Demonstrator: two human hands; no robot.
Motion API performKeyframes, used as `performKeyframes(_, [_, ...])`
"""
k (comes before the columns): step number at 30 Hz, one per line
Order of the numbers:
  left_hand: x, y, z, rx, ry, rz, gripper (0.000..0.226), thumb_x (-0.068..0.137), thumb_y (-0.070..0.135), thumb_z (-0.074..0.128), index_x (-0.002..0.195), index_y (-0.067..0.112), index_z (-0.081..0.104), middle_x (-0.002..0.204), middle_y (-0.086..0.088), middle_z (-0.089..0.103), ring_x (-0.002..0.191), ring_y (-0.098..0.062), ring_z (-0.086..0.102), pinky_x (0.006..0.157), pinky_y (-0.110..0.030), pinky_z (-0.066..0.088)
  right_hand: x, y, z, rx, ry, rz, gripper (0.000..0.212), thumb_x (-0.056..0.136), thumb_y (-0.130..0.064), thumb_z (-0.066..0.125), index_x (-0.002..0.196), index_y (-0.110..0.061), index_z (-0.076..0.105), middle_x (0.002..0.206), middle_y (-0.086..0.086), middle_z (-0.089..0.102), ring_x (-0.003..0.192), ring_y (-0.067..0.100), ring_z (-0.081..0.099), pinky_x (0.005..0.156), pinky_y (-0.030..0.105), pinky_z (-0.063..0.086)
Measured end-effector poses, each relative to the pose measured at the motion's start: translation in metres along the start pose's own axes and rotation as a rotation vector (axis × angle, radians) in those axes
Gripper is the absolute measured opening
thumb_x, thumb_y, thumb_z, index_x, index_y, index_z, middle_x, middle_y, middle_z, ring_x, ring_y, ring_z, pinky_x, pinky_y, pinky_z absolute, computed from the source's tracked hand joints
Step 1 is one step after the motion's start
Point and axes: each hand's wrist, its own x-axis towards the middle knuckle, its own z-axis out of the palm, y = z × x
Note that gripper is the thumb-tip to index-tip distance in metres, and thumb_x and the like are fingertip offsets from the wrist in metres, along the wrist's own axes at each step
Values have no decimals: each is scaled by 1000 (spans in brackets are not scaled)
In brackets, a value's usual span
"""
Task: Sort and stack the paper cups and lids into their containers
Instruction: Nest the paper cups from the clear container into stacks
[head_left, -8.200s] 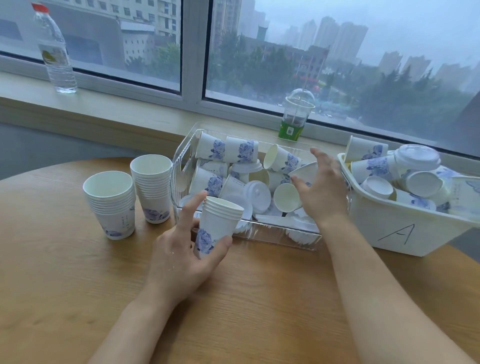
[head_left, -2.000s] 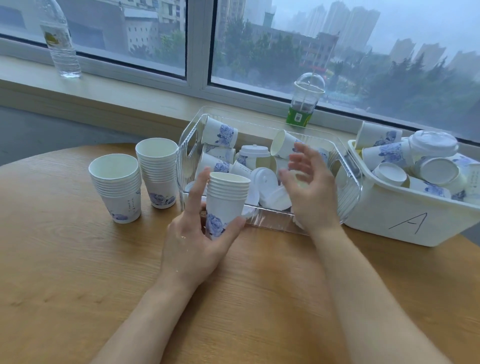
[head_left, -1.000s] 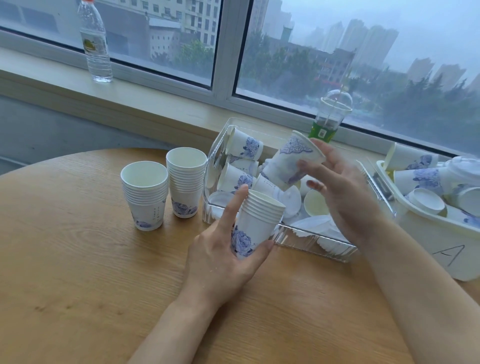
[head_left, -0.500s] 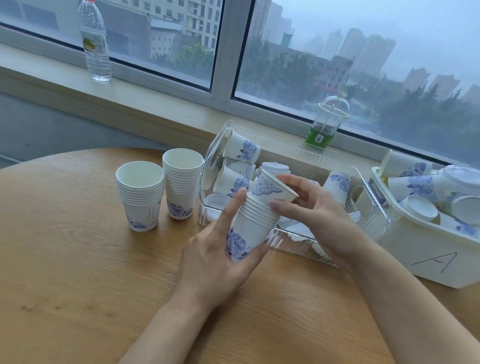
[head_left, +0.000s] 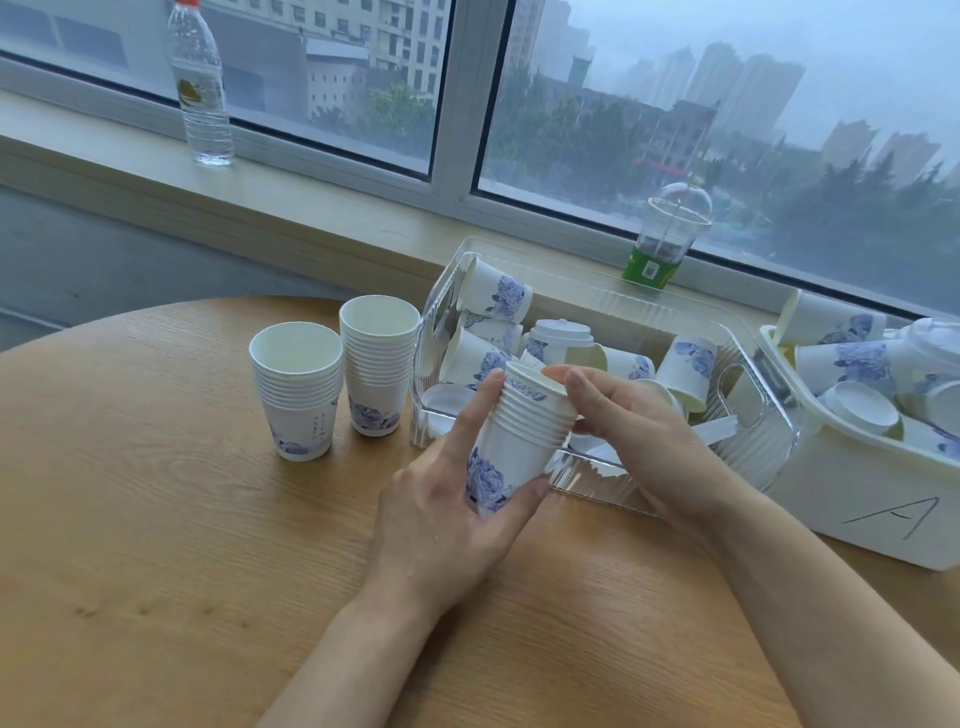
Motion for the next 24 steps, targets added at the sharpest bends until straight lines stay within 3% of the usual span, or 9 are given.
performKeyframes(6, [0,0,-1,40,55,23,95,81,68,69,162,51,24,104,15,73,80,-10,70,70,-33,60,4,-1,8,20,-30,-29,46,97,-55,59,127,-23,73,123,-1,73,120,19,66,111,44,49])
performKeyframes(10, [1,2,-4,34,72,10,96,80,70,68,162,50,22,99,13,72,76,-11,70,68,-34,60,7,-10,13,26,-58,-57,42,92,-49,60,122,-23,73,115,-3,77,108,4,69,96,23,53])
performKeyframes(12, [3,0,-5,27,66,-35,93,78,72,68,159,51,27,91,13,70,73,-13,69,67,-38,60,14,-15,13,-27,-36,-71,44,90,-49,62,126,-23,71,118,-6,76,112,1,68,94,17,51])
performKeyframes(15, [3,0,-4,28,60,-68,88,76,67,72,153,50,32,89,16,68,71,-15,69,66,-41,60,42,-17,6,-206,113,-151,41,97,-41,68,135,-25,66,126,-13,70,116,2,64,101,24,50])
performKeyframes(18, [3,-1,-3,20,96,-93,93,78,62,75,156,54,27,103,13,74,79,-20,74,70,-45,61,82,-12,0,-372,229,-213,49,98,-36,71,144,-24,59,138,-10,63,124,4,59,109,31,47])
performKeyframes(21, [4,-1,-4,-17,156,-152,98,77,60,75,159,57,20,109,14,76,90,-21,76,79,-47,61,118,-11,-1,-513,229,-193,59,98,-35,72,152,-23,50,151,-4,55,137,13,50,117,35,39])
performKeyframes(24, [5,-1,-4,-10,173,-165,100,77,59,75,160,52,20,100,14,75,85,-18,75,76,-46,61,143,-12,2,-569,207,-147,67,97,-32,74,156,-22,45,155,0,51,142,19,47,119,38,35])
